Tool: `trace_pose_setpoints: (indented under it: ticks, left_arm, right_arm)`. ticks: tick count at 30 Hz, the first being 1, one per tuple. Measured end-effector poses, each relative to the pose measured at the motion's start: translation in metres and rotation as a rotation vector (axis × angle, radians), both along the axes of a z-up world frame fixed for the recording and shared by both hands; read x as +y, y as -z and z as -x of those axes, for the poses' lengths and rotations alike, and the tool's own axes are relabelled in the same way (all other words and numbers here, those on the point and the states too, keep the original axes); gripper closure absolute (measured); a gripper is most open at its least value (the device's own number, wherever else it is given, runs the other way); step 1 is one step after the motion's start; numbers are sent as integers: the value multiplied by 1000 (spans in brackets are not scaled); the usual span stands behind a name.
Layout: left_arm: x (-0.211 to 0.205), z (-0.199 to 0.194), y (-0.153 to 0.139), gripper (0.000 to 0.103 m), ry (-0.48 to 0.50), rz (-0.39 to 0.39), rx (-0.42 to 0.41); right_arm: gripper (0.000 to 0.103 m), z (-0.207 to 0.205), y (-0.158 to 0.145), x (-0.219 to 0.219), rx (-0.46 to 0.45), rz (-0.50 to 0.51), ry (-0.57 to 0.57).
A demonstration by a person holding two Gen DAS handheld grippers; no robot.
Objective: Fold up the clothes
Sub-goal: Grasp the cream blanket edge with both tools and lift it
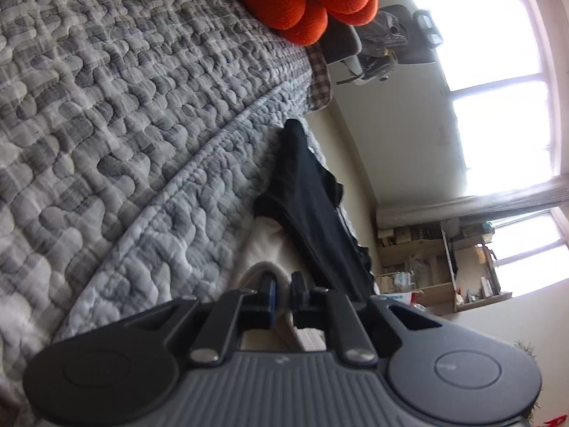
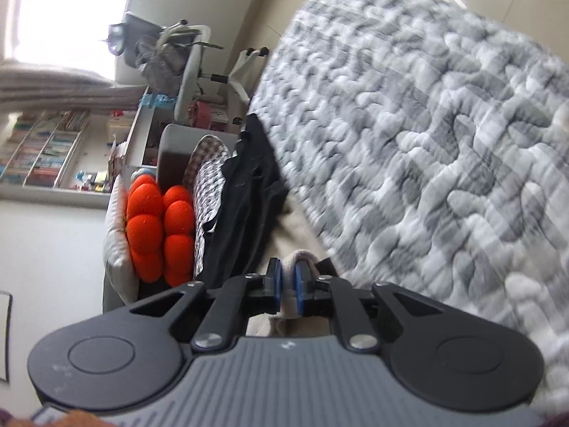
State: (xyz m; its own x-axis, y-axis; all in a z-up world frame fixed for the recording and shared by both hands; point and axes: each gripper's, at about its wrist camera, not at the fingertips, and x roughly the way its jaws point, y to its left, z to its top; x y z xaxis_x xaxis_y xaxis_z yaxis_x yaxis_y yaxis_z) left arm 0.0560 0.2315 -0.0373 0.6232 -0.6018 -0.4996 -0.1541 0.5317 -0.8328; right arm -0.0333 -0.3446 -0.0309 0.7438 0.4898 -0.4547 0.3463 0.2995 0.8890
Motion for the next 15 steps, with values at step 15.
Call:
trace_pose_setpoints:
  ticks: [15]
  left_arm:
    - [3,8,-24,72,-82,-195,-256]
  right_arm:
    - [84,7,-32,-4,-156,301,-112]
